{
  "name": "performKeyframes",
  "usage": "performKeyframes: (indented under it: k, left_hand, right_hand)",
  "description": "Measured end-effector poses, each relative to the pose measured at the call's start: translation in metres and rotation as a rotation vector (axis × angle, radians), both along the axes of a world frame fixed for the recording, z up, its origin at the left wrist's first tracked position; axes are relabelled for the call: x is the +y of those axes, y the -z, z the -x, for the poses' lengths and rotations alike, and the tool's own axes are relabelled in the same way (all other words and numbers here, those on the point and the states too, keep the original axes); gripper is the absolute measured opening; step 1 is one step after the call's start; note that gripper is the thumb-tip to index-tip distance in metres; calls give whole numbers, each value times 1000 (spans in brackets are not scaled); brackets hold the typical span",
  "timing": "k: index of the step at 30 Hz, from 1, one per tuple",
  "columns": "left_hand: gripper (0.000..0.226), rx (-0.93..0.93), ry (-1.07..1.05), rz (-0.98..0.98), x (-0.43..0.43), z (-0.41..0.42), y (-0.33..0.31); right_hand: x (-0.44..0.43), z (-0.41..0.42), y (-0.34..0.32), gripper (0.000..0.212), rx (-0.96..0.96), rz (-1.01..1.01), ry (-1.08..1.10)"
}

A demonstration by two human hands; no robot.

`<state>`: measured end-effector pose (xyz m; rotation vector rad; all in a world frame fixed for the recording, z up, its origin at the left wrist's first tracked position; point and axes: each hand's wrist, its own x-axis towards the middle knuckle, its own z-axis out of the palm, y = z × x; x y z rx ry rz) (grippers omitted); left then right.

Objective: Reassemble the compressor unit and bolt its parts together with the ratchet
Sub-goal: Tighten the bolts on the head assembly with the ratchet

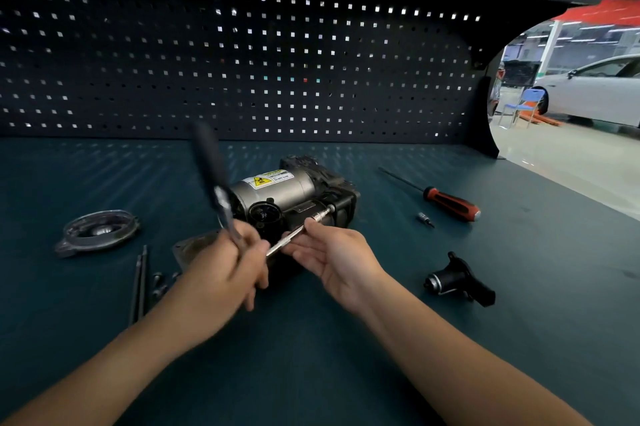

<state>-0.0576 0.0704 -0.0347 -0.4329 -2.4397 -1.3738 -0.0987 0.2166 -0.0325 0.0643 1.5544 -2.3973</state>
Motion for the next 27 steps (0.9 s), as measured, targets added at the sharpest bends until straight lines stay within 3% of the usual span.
performKeyframes:
  k: [2,3,4,6,10,13,15,17,19,20,23,25,27]
  left_hand:
    - [11,375,1,698,-10,0,0]
    - [13,494,8,882,-14,1,1]
    - [15,550,2,916,-14,0,2]
    - [13,392,-16,653,-7,-4,1]
    - [24,-164,-15,-343,16,-6,1]
    - [30,-473,20,-912,16,-5,-3]
    - [31,-584,27,-1122,13,-3,-5]
    - [30,-611,48,-1124,12,-3,-5]
    - [26,-515,56,-919,11,-3,-3]
    - [24,-398,40,-706,9,-3,-1]
    - [19,75,-46,161,0,-2,4]
    - [33,300,-46,578,-3,-5,6]
    - [39,400,-4,795,-2,-10,7]
  right_hand:
    - [0,0,0,23,-4,4,0]
    - [0,0,0,23,-2,8,-7]
    - [0,0,0,23,0,15,-15]
    - [1,0,0,21,-5,30,-32]
    - [4,-1,-2,24,-20,53,-111]
    - [6,-1,-4,24,-22,91,-149]
    - [4,0,-3,22,1,75,-136]
    - [2,0,-1,20,23,63,-105]
    - [0,2,1,20,40,52,-76]
    - [-1,1,-1,20,44,48,-63]
    - [1,1,-1,25,46,-19,-57]
    - [6,-1,-5,27,93,-213,-64]
    - [15,3,-6,29,259,-544,57]
